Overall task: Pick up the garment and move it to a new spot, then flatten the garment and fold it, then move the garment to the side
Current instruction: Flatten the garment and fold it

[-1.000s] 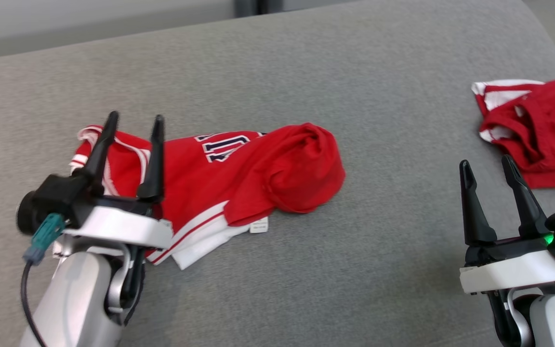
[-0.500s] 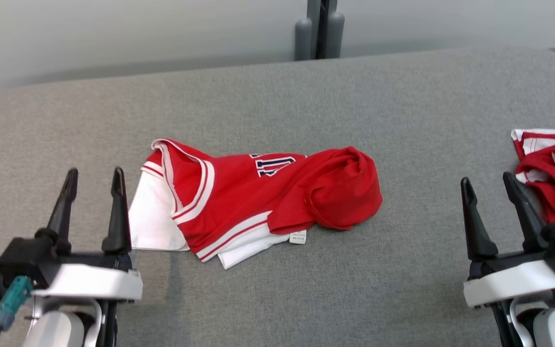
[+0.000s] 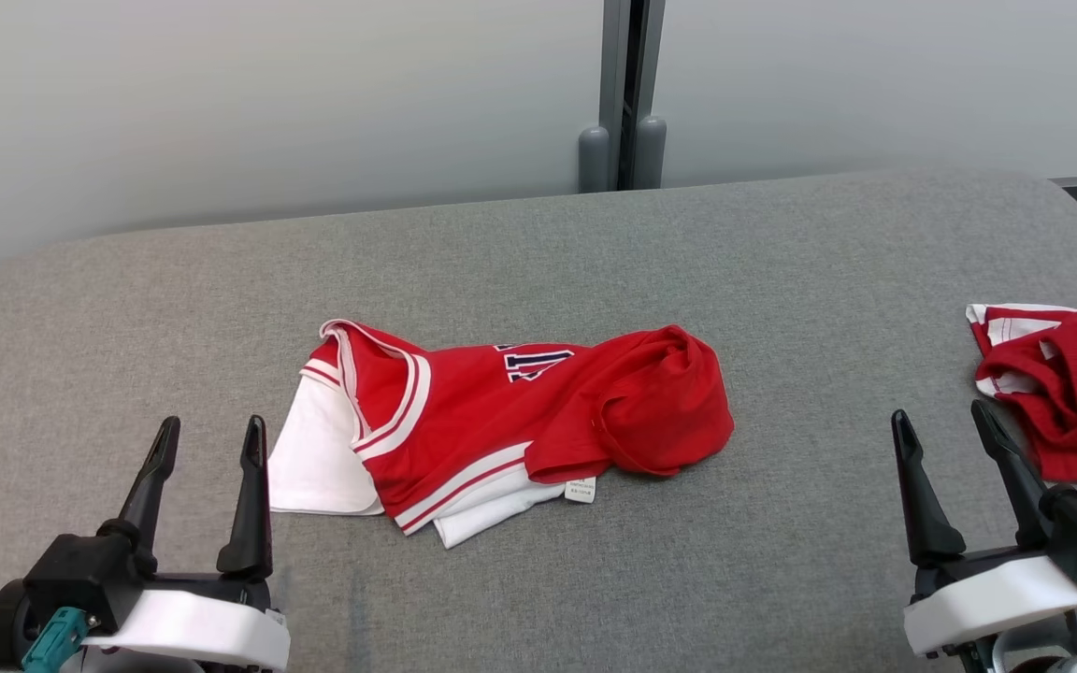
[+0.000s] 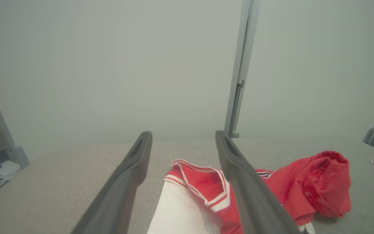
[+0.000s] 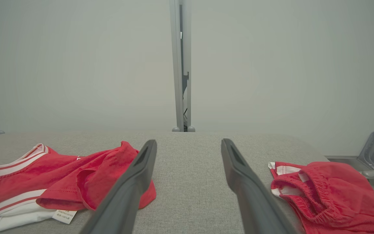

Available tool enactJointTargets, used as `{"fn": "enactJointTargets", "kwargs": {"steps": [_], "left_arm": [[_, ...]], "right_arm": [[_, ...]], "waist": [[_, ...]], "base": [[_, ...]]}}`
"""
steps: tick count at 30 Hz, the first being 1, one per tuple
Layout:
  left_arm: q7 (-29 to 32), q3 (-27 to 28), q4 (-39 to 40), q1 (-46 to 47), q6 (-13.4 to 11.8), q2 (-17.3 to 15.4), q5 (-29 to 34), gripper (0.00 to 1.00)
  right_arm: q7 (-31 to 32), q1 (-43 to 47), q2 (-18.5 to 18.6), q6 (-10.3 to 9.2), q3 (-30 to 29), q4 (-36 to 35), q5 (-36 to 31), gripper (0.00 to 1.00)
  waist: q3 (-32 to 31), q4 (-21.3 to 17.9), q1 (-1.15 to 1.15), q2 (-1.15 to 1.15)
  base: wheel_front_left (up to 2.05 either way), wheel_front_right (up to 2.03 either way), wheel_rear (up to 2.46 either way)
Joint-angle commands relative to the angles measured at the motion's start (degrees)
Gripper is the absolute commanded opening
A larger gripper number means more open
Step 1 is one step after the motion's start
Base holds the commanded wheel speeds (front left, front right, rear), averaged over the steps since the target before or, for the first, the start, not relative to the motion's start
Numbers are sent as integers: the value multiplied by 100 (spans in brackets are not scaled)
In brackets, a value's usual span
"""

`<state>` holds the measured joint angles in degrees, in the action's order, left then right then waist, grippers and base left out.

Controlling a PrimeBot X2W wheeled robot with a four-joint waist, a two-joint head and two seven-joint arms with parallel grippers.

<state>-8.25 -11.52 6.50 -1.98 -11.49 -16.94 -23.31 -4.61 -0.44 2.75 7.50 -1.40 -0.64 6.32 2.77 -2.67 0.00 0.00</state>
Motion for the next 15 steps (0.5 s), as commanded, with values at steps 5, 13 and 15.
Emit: {"fn": "enactJointTargets", "kwargs": {"steps": [5, 13, 15], "left_arm": [[50, -19, 34, -132, 0, -75, -41, 100], [89, -14, 13, -150, -10, -123, -81, 100], [86, -14, 3, -144, -18, -125, -92, 100]], "right_arm": [[83, 189, 23, -2, -47, -171, -16, 100], [152, 290, 23, -2, -92, -320, 17, 100], [150, 287, 23, -2, -92, -333, 20, 100]], "waist": [[-71, 2, 0, 0], [-88, 5, 0, 0], [-86, 6, 0, 0]], "base": [[0, 0, 0], [0, 0, 0], [0, 0, 0]]}}
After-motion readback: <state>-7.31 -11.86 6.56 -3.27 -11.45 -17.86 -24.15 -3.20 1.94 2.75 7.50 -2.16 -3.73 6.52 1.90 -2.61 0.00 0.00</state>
